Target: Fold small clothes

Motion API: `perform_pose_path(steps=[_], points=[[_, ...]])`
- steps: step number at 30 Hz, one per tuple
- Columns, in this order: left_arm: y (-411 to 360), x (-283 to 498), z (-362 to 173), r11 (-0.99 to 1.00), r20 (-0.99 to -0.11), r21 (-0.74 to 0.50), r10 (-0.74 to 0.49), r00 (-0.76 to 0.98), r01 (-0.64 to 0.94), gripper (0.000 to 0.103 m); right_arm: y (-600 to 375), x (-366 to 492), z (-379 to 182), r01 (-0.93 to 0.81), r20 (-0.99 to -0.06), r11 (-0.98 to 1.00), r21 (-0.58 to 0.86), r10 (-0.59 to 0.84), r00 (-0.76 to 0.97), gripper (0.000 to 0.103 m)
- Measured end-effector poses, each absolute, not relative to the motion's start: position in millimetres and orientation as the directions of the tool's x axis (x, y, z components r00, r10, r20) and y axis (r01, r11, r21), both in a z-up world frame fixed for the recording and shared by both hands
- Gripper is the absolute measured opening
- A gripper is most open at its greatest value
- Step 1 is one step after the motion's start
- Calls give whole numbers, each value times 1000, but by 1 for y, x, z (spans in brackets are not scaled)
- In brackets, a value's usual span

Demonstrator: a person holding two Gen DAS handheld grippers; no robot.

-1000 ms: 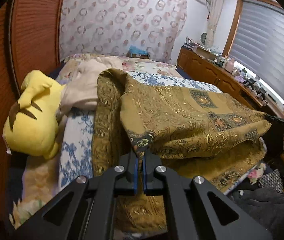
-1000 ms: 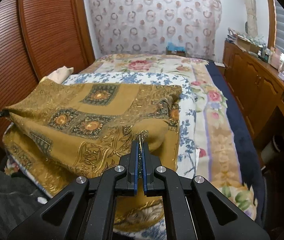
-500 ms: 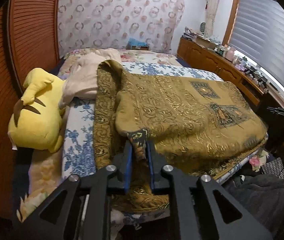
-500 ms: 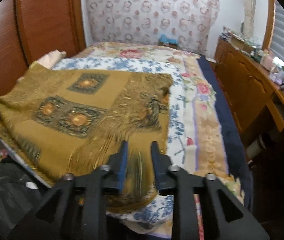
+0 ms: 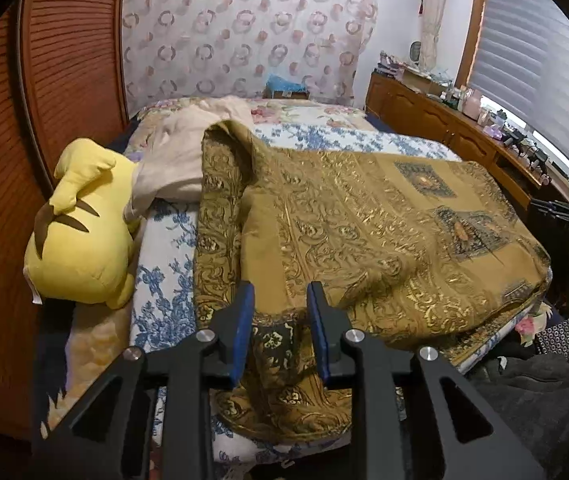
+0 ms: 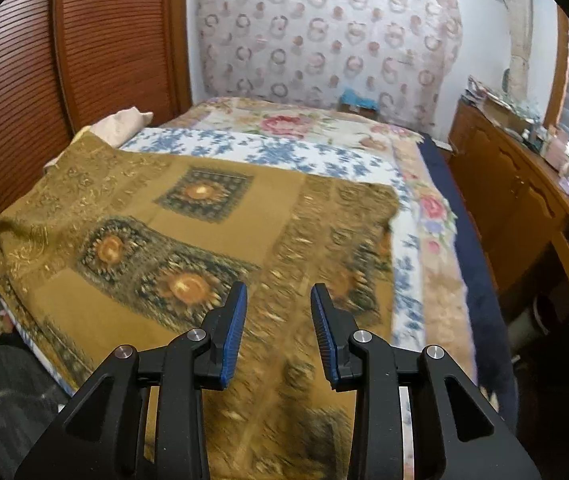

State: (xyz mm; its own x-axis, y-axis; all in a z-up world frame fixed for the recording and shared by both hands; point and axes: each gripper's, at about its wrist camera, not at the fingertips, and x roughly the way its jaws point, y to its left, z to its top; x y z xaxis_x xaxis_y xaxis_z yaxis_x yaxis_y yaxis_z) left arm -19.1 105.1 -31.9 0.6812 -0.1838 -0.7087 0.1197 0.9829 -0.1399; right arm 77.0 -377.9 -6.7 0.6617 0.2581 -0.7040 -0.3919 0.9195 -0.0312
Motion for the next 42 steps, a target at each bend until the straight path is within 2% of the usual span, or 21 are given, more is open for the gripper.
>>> perform_pose_path(steps=[3, 11, 22, 24, 26, 27, 31, 42], points=[[105, -15, -44, 986, -729, -130, -166, 664, 104, 25, -362, 83, -16, -418, -707, 908, -31, 276, 651, 33], [110, -10, -73, 997, -774, -72, -81, 628, 39, 29, -330, 95, -40, -462, -734, 886, -37, 289, 615, 42], [120, -8, -83, 999, -775, -53, -49, 631, 12, 38, -317, 108, -61, -440, -769, 896, -55, 243, 592, 52], [122, -7, -83, 999, -772, -50, -43, 634, 7, 42, -318, 108, -67, -435, -776, 899, -56, 235, 586, 53], [126, -5, -84, 998, -771, -54, -33, 636, -13, 55, -320, 107, -71, -424, -767, 904, -51, 236, 596, 58], [130, -4, -85, 998, -770, -61, -29, 638, -28, 56, -322, 108, -71, -418, -767, 907, -41, 240, 596, 58], [131, -3, -86, 998, -766, -54, -25, 643, -25, 57, -326, 110, -73, -407, -767, 913, -19, 248, 592, 62], [129, -2, -87, 997, -764, -78, -45, 644, -23, 57, -327, 111, -73, -406, -767, 914, -17, 249, 592, 63]])
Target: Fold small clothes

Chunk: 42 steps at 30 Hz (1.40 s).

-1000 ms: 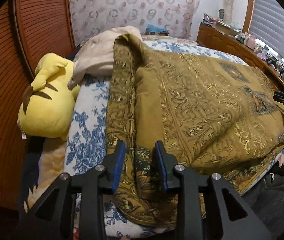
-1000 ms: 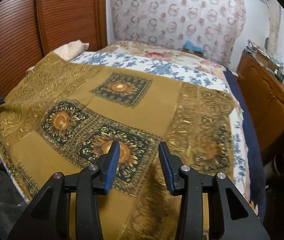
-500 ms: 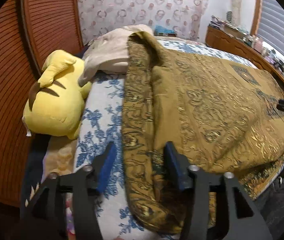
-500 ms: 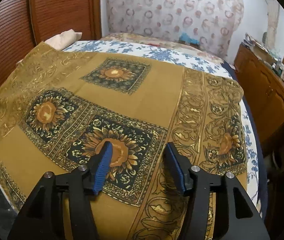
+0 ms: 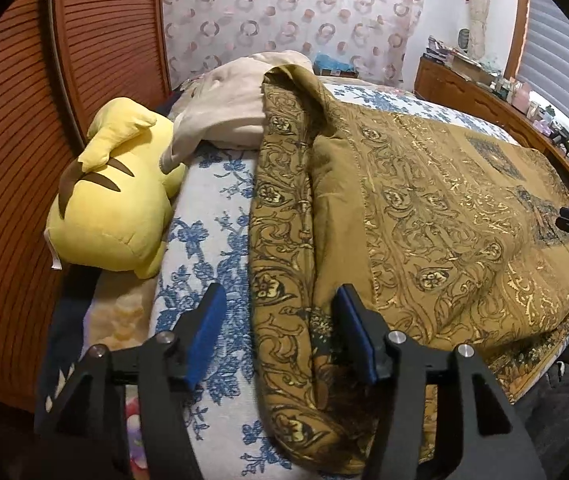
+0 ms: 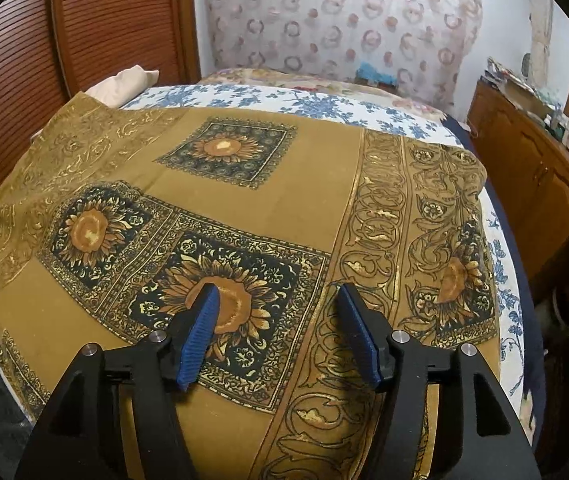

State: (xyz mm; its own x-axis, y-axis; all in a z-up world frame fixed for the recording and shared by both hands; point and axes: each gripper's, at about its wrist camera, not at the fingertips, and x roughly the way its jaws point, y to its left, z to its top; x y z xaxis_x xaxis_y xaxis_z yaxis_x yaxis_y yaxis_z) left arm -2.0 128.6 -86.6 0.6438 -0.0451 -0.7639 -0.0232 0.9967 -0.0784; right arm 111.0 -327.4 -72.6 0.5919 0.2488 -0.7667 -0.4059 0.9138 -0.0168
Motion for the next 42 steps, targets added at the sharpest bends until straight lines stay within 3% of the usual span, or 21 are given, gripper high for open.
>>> perform_pose_path(steps=[9, 12, 16, 17, 26, 42], points=[[121, 2, -84, 991, -761, -119, -125, 637, 52, 52, -328, 111, -73, -405, -766, 914, -14, 250, 592, 63], [124, 3, -83, 991, -758, -123, -130, 639, 56, 35, -328, 111, -73, -405, -766, 914, -14, 250, 592, 63], [124, 2, -82, 979, -750, -181, -199, 631, 93, 3, -328, 112, -74, -405, -767, 914, -15, 249, 592, 63], [121, 1, -79, 977, -740, -184, -213, 638, 113, 1, -328, 111, -73, -405, -767, 914, -15, 249, 592, 63], [98, -2, -15, 954, -591, -211, -297, 750, 212, 1, -328, 111, -74, -406, -766, 914, -15, 250, 592, 64], [41, 26, 63, 912, -417, -184, -410, 811, 366, 0, -329, 112, -74, -408, -765, 913, -12, 254, 592, 64]])
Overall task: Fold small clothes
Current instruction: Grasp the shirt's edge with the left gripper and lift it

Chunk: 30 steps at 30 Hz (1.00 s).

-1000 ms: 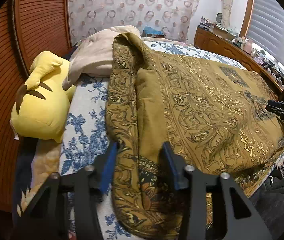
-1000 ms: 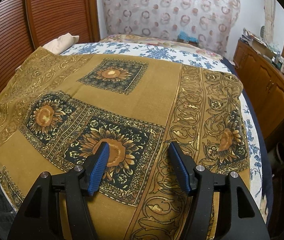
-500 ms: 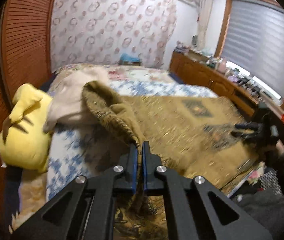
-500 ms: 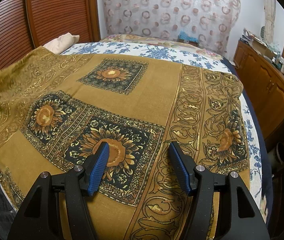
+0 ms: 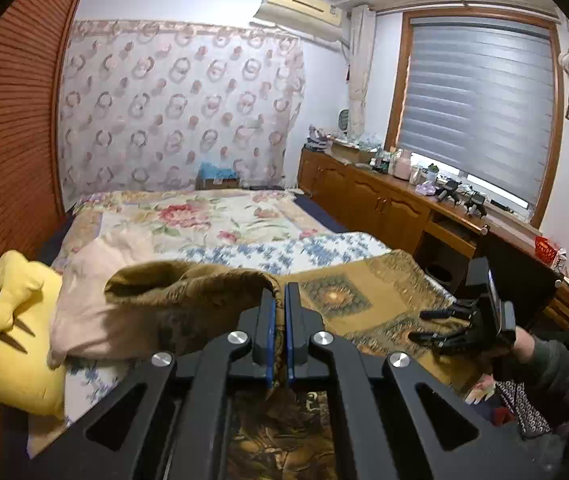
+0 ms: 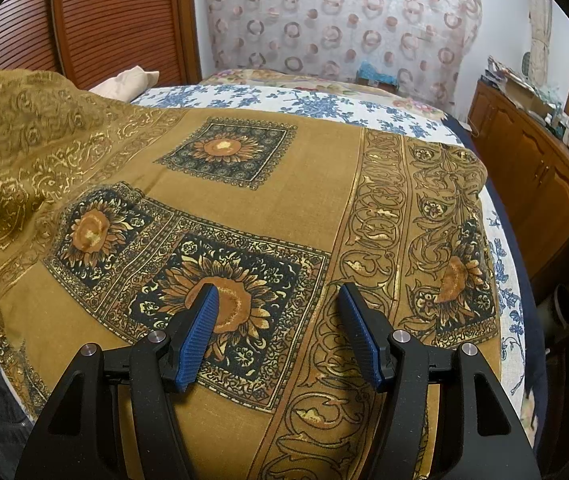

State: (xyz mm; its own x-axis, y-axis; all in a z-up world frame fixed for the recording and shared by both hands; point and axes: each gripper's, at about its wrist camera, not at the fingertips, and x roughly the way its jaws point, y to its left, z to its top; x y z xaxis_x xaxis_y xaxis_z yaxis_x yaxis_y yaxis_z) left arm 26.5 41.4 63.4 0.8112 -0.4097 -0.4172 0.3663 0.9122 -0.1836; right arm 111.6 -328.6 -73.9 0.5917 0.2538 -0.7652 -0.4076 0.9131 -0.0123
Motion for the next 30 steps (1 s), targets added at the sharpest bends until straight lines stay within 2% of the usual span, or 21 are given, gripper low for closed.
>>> perform_pose_path(steps=[7, 11, 23, 30], points=[[12, 43, 76, 885, -394, -180, -465, 793, 429, 0, -330, 110, -71, -381, -758, 924, -30, 227, 611, 64], [-11, 55, 77, 869, -407, -172, -491, 770, 464, 0, -342, 102, -51, -339, -711, 938, -74, 188, 678, 64], [-114, 80, 104, 774, -432, -133, -608, 667, 619, 0, -393, 73, 3, -244, -604, 968, -53, 164, 780, 64], [-158, 86, 89, 733, -513, -95, -616, 598, 674, 3, -405, 65, 13, -226, -577, 974, -28, 169, 799, 64]])
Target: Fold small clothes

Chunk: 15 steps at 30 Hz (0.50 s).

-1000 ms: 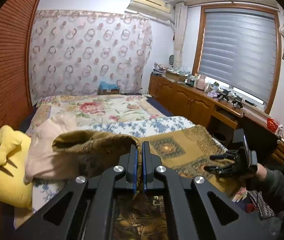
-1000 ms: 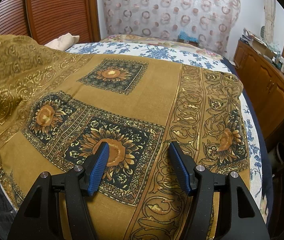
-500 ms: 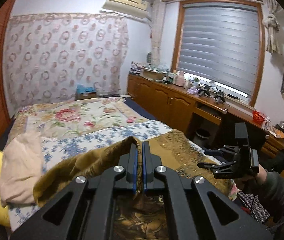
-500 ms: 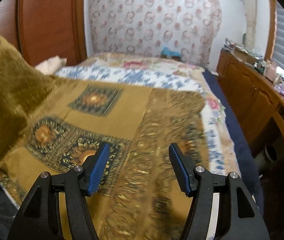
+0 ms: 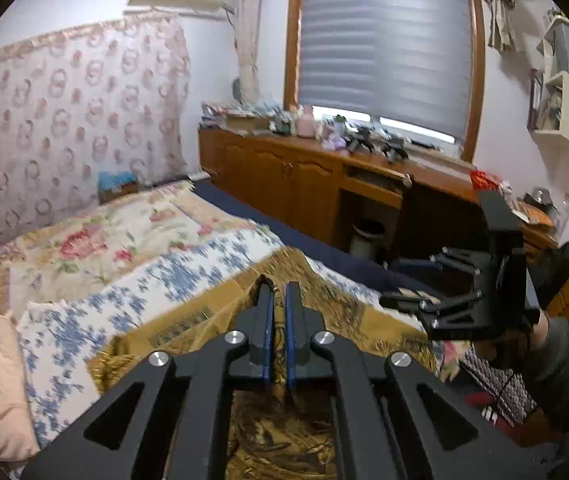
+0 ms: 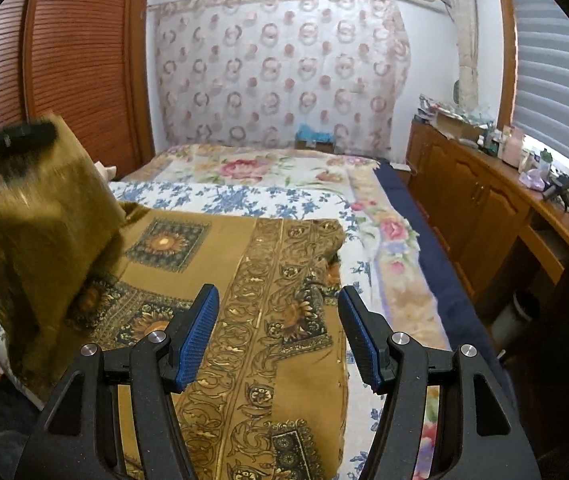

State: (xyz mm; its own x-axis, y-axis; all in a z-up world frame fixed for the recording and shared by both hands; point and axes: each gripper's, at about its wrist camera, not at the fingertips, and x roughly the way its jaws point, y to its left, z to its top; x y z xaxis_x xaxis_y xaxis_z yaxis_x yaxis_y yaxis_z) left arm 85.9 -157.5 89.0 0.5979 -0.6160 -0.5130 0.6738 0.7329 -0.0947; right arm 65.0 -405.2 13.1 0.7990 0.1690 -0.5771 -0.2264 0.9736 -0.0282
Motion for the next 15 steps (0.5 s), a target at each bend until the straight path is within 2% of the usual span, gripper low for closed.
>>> perform_pose_path(steps=[3, 8, 15], points=[[-158, 86, 78, 739, -532, -99, -605, 592, 666, 9, -405, 64, 13, -230, -582, 973, -27, 172, 795, 64], [-144, 81, 75, 770, -527, -114, -583, 619, 628, 24, -402, 65, 11, -245, -589, 969, -7, 194, 784, 64], [-111, 75, 64, 811, -526, -107, -537, 660, 575, 29, -380, 72, 3, -313, -612, 950, 11, 254, 749, 64]])
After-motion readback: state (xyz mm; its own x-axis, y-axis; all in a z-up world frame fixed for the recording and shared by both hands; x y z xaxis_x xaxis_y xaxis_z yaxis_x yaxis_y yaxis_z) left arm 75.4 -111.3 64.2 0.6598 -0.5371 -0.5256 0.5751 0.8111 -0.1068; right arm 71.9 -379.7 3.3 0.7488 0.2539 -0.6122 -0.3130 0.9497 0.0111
